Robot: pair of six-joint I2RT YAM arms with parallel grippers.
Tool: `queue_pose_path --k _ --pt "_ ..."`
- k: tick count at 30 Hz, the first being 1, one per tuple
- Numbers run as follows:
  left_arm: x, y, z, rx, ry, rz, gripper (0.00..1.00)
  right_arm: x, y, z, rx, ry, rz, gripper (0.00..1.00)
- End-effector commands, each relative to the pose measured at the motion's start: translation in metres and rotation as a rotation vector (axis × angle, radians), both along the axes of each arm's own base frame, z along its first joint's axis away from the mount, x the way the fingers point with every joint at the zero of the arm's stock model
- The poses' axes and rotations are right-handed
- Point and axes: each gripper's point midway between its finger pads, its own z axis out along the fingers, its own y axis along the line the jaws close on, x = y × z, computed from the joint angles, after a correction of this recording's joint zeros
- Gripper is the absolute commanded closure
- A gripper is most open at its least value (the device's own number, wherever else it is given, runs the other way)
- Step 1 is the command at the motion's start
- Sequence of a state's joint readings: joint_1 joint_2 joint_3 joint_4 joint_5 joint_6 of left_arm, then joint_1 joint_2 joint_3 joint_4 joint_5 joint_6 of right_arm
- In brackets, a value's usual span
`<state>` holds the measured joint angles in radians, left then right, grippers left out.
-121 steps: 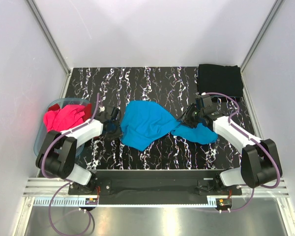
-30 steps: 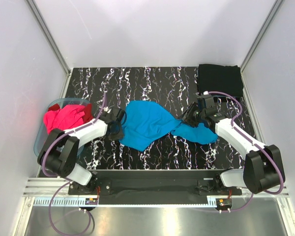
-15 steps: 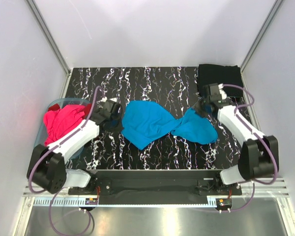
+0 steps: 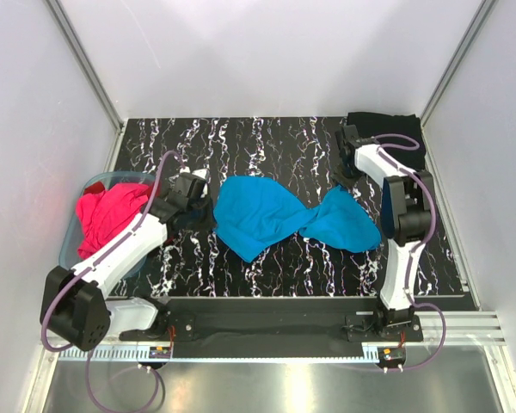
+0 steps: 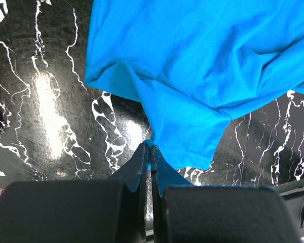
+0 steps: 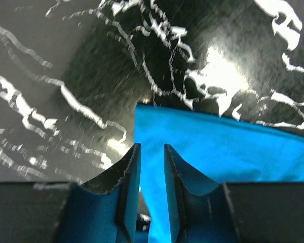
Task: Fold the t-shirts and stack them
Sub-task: Flatten the tshirt out
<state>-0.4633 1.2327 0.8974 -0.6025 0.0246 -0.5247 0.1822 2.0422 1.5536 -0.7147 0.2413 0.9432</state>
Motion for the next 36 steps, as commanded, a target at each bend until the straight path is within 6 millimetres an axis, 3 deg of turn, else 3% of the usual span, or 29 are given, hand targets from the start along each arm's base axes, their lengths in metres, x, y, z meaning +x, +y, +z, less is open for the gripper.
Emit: queue_pose_path --k 1,8,12,20,27,31,32,34,36 --pt "0.008 -0.012 0.021 -0.057 -0.050 -0.037 1.00 0.011 -0.019 0.016 -0.107 0.000 -0.055 0.68" --pt "0.007 -0.012 0.017 -0.072 -0.051 -0.032 1.00 0.016 -0.025 -0.006 -0.154 0.094 -0.069 0.68" --pt "0.007 -0.016 0.014 -0.090 -0.045 -0.039 1.00 0.024 -0.016 -0.010 -0.115 0.095 -0.059 0.67" --pt "0.008 -0.014 0.012 -0.106 -0.041 -0.032 1.00 0.017 -0.012 -0.031 -0.097 0.158 -0.068 0.65" --pt "0.006 -0.015 0.008 -0.118 -0.026 -0.033 1.00 0.015 -0.016 -0.037 -0.122 0.177 -0.068 0.64" --pt "0.008 -0.015 0.008 -0.121 -0.030 -0.031 1.00 0.012 -0.018 -0.045 -0.133 0.198 -0.058 0.73" --pt "0.008 -0.015 0.009 -0.123 -0.034 -0.031 1.00 0.010 -0.018 -0.046 -0.136 0.204 -0.055 0.84" --pt "0.008 -0.013 0.007 -0.120 -0.029 -0.024 1.00 0.010 -0.020 -0.044 -0.146 0.201 -0.041 0.98" --pt "0.008 -0.014 0.008 -0.121 -0.032 -0.028 1.00 0.012 -0.021 -0.038 -0.157 0.191 -0.026 1.00"
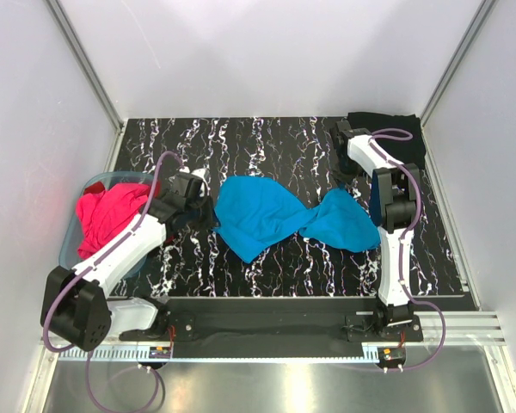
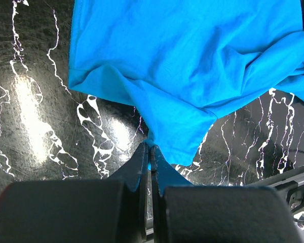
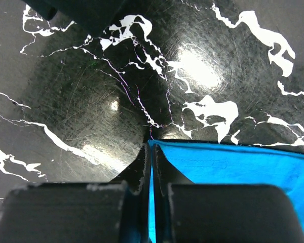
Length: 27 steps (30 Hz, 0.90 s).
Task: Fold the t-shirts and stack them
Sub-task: Flatten the tshirt out
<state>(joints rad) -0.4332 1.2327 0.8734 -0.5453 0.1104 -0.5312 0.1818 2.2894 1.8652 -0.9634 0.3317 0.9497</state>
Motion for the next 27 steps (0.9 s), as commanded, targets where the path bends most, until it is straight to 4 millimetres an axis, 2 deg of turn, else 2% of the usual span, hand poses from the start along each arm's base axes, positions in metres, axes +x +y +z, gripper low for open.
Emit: queue_pose_path --k 1,3,6,7,8,9,10,11,12,13,14,15,16,17,18,19,20,21,22,24,25,26,27 --pt "0.006 -0.007 0.012 -0.050 -0.045 -0.012 1.00 0.000 -0.008 -0.001 -0.043 0.010 0.017 1.00" --pt "0.010 -0.006 0.022 -0.053 -0.069 -0.013 1.00 0.004 -0.009 0.017 -0.048 -0.019 0.054 1.00" --pt "0.024 -0.003 0.066 -0.059 -0.147 0.002 1.00 0.012 -0.008 0.077 -0.037 -0.135 0.110 1.00" --pt "0.031 0.002 0.081 -0.042 -0.178 0.027 1.00 0.013 -0.009 0.118 -0.032 -0.218 0.122 1.00" --pt "0.042 0.002 0.126 -0.062 -0.256 0.040 1.00 0.012 -0.011 0.140 -0.042 -0.259 0.145 1.00" --pt "0.047 0.004 0.146 -0.064 -0.292 0.055 1.00 0.012 -0.014 0.167 -0.053 -0.316 0.148 1.00" --pt "0.052 0.007 0.173 -0.075 -0.345 0.076 1.00 0.004 -0.020 0.211 -0.063 -0.407 0.156 1.00" --pt "0.057 0.009 0.214 -0.103 -0.419 0.094 1.00 -0.001 -0.024 0.235 -0.069 -0.459 0.154 1.00" --pt "0.058 0.011 0.237 -0.119 -0.464 0.108 1.00 -0.007 -0.029 0.256 -0.078 -0.504 0.149 1.00" --pt "0.058 0.014 0.256 -0.136 -0.497 0.129 1.00 -0.021 -0.034 0.293 -0.083 -0.592 0.139 1.00" --pt "0.056 0.016 0.271 -0.151 -0.517 0.139 1.00 -0.030 -0.039 0.311 -0.098 -0.628 0.140 1.00" --pt "0.053 0.022 0.303 -0.177 -0.588 0.169 1.00 -0.039 -0.042 0.325 -0.109 -0.661 0.136 1.00" --pt "0.049 0.024 0.316 -0.203 -0.608 0.187 1.00 -0.058 -0.047 0.354 -0.110 -0.733 0.126 1.00" --pt "0.045 0.025 0.334 -0.231 -0.644 0.195 1.00 -0.068 -0.049 0.363 -0.107 -0.757 0.122 1.00" --pt "0.037 0.028 0.346 -0.255 -0.670 0.204 1.00 -0.079 -0.049 0.375 -0.098 -0.790 0.119 1.00" --pt "0.031 0.030 0.355 -0.283 -0.682 0.216 1.00 -0.101 -0.051 0.400 -0.084 -0.867 0.107 1.00" --pt "0.025 0.031 0.362 -0.302 -0.694 0.215 1.00 -0.112 -0.054 0.407 -0.078 -0.892 0.099 1.00" --pt "0.011 0.034 0.377 -0.332 -0.729 0.210 1.00 -0.137 -0.058 0.429 -0.072 -0.966 0.087 1.00" --pt "0.005 0.036 0.382 -0.352 -0.738 0.211 1.00 -0.151 -0.061 0.439 -0.073 -1.002 0.077 1.00" --pt "-0.009 0.040 0.389 -0.368 -0.754 0.209 1.00 -0.175 -0.069 0.448 -0.079 -1.050 0.045 1.00" --pt "-0.019 0.044 0.390 -0.369 -0.759 0.210 1.00 -0.200 -0.073 0.460 -0.071 -1.108 0.035 1.00" --pt "-0.024 0.046 0.389 -0.370 -0.758 0.209 1.00 -0.206 -0.073 0.448 -0.064 -1.092 0.042 1.00" --pt "-0.028 0.047 0.376 -0.358 -0.741 0.208 1.00 -0.225 -0.074 0.448 -0.049 -1.119 0.040 1.00"
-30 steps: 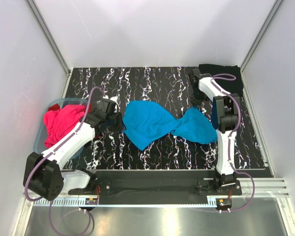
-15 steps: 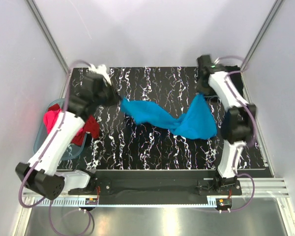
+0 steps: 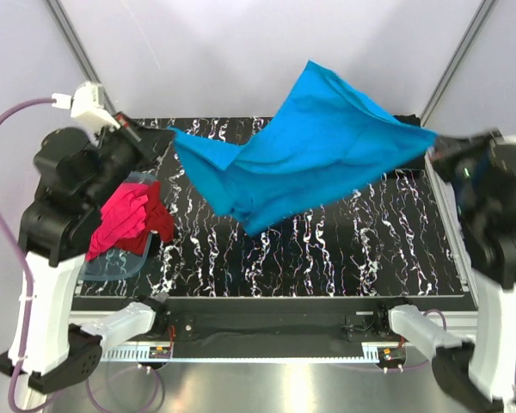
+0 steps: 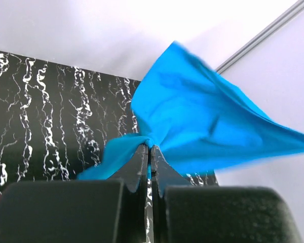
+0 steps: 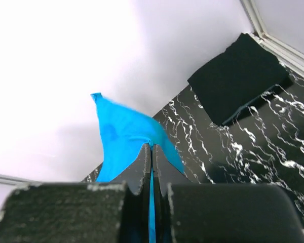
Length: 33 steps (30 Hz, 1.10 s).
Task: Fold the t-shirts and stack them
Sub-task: Flatten the tshirt out
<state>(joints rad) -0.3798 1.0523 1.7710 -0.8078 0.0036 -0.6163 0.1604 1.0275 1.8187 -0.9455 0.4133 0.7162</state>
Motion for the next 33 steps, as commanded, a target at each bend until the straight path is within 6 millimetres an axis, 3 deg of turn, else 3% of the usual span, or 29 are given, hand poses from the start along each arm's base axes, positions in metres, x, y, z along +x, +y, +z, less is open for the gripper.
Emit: queue_pose_path --k 1,2,3,4,5,6,7,8,9,11,12,13,15,16,20,22,23,26,27,28,29,30,31,32,33 --pt "-0.018 0.009 -0.012 -0.010 0.015 0.012 1.00 -0.024 -0.008 -0.035 0.031 0.048 -0.037 1.00" --pt "-0.019 0.005 -0.027 -0.001 0.046 -0.013 1.00 -0.021 -0.003 -0.074 0.043 0.129 -0.024 1.00" --pt "-0.013 0.002 -0.069 0.033 0.138 -0.014 1.00 -0.034 0.002 -0.088 0.079 0.133 0.006 1.00" --pt "-0.019 0.003 -0.086 0.035 0.166 -0.015 1.00 -0.036 0.007 -0.110 0.133 0.172 0.008 1.00" --pt "-0.019 0.002 -0.104 0.041 0.195 -0.022 1.00 -0.035 0.017 -0.160 0.161 0.287 0.039 1.00" --pt "-0.022 0.000 -0.146 0.066 0.274 -0.035 1.00 -0.042 0.020 -0.180 0.185 0.330 0.047 1.00" --pt "-0.023 -0.001 -0.164 0.077 0.303 -0.042 1.00 -0.045 0.024 -0.202 0.227 0.382 0.039 0.96" --pt "-0.025 -0.001 -0.182 0.087 0.334 -0.048 1.00 -0.050 0.027 -0.239 0.247 0.478 0.029 0.94" --pt "-0.030 0.000 -0.216 0.111 0.398 -0.050 1.00 -0.054 0.027 -0.253 0.259 0.519 0.020 0.92" --pt "-0.035 0.003 -0.248 0.144 0.454 -0.050 1.00 -0.058 0.023 -0.274 0.272 0.575 -0.028 0.83" --pt "-0.040 0.005 -0.274 0.166 0.506 -0.050 1.00 -0.060 0.021 -0.278 0.265 0.599 -0.048 0.77" --pt "-0.042 0.006 -0.284 0.176 0.519 -0.055 1.00 -0.059 0.018 -0.274 0.258 0.592 -0.063 0.61" --pt "-0.049 0.007 -0.306 0.195 0.562 -0.069 1.00 -0.053 0.013 -0.267 0.227 0.591 -0.077 0.57" --pt "-0.050 0.006 -0.309 0.198 0.563 -0.073 1.00 -0.047 0.014 -0.255 0.208 0.567 -0.058 0.58" --pt "-0.053 0.003 -0.317 0.198 0.560 -0.101 1.00 -0.008 0.036 -0.246 0.198 0.548 0.063 0.61" --pt "-0.051 0.003 -0.312 0.202 0.545 -0.108 1.00 0.021 0.044 -0.261 0.196 0.604 0.073 0.61" --pt "-0.051 0.002 -0.309 0.202 0.535 -0.109 1.00 0.035 0.050 -0.283 0.197 0.690 0.079 0.62" --pt "-0.053 0.002 -0.313 0.211 0.534 -0.123 1.00 0.064 0.066 -0.296 0.225 0.743 0.080 0.64" --pt "-0.054 0.000 -0.313 0.207 0.536 -0.133 1.00 0.074 0.075 -0.318 0.214 0.816 0.074 0.64" --pt "-0.055 -0.001 -0.313 0.202 0.533 -0.142 1.00 0.088 0.078 -0.312 0.230 0.802 0.050 0.64" --pt "-0.055 -0.002 -0.312 0.201 0.528 -0.149 1.00 0.095 0.081 -0.318 0.234 0.822 0.041 0.64" --pt "-0.055 -0.003 -0.311 0.201 0.524 -0.151 1.00 0.101 0.087 -0.339 0.240 0.887 0.018 0.64" --pt "-0.055 -0.002 -0.312 0.203 0.525 -0.148 1.00 0.114 0.090 -0.336 0.246 0.878 0.007 0.63" --pt "-0.054 -0.002 -0.311 0.203 0.525 -0.148 1.00 0.118 0.091 -0.358 0.242 0.946 -0.017 0.63" --pt "-0.055 -0.003 -0.312 0.204 0.531 -0.156 1.00 0.124 0.093 -0.365 0.258 0.965 -0.031 0.63"
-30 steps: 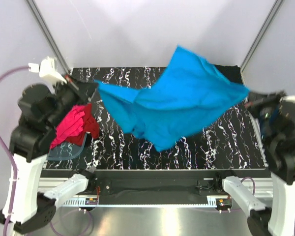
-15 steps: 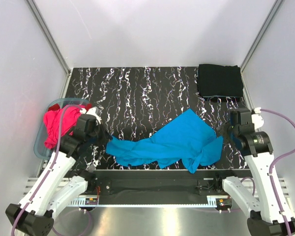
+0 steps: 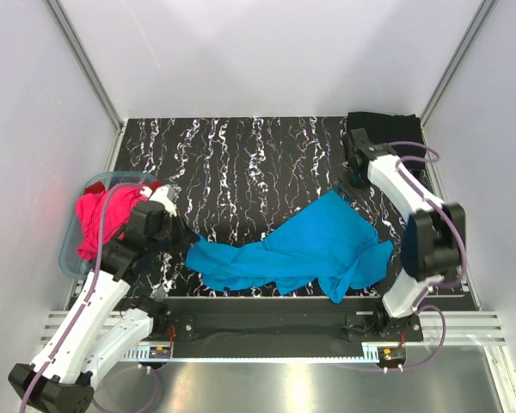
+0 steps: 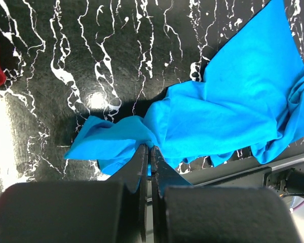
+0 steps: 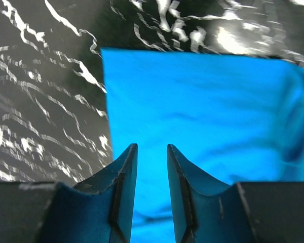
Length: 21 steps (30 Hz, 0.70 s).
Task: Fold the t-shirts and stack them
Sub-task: Flatten the tshirt out
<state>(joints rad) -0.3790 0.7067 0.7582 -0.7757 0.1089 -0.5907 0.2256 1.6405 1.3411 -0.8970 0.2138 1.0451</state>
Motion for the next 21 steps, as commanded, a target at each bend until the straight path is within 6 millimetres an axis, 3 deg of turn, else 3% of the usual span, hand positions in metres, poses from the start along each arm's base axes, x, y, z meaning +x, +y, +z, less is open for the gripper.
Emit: queue_pose_path --k 1,2,4,5,7,8,13,21 --pt "0.005 -0.009 0.012 -0.032 -0.059 -0.053 1.00 0.034 0.016 0.007 0.044 -0.012 -0.065 0.63" --pt "0.005 -0.011 0.011 -0.033 -0.051 -0.060 1.00 0.035 0.017 -0.016 0.028 0.060 -0.069 0.63" --pt "0.003 -0.012 0.012 -0.035 -0.053 -0.070 1.00 0.048 0.024 -0.023 0.033 0.087 -0.072 0.63" --pt "0.003 -0.012 0.013 -0.038 -0.059 -0.072 1.00 0.044 0.024 -0.047 0.012 0.170 -0.079 0.64" --pt "0.003 -0.012 0.013 -0.039 -0.062 -0.072 1.00 0.057 0.031 -0.050 0.023 0.181 -0.071 0.64" --pt "0.003 -0.012 0.014 -0.041 -0.067 -0.074 1.00 0.058 0.031 -0.067 0.015 0.225 -0.071 0.64" --pt "0.003 -0.013 0.015 -0.044 -0.068 -0.082 1.00 0.074 0.031 -0.079 -0.008 0.226 -0.092 0.62" --pt "0.003 -0.015 0.015 -0.048 -0.072 -0.090 1.00 0.071 0.022 -0.103 -0.065 0.277 -0.112 0.56"
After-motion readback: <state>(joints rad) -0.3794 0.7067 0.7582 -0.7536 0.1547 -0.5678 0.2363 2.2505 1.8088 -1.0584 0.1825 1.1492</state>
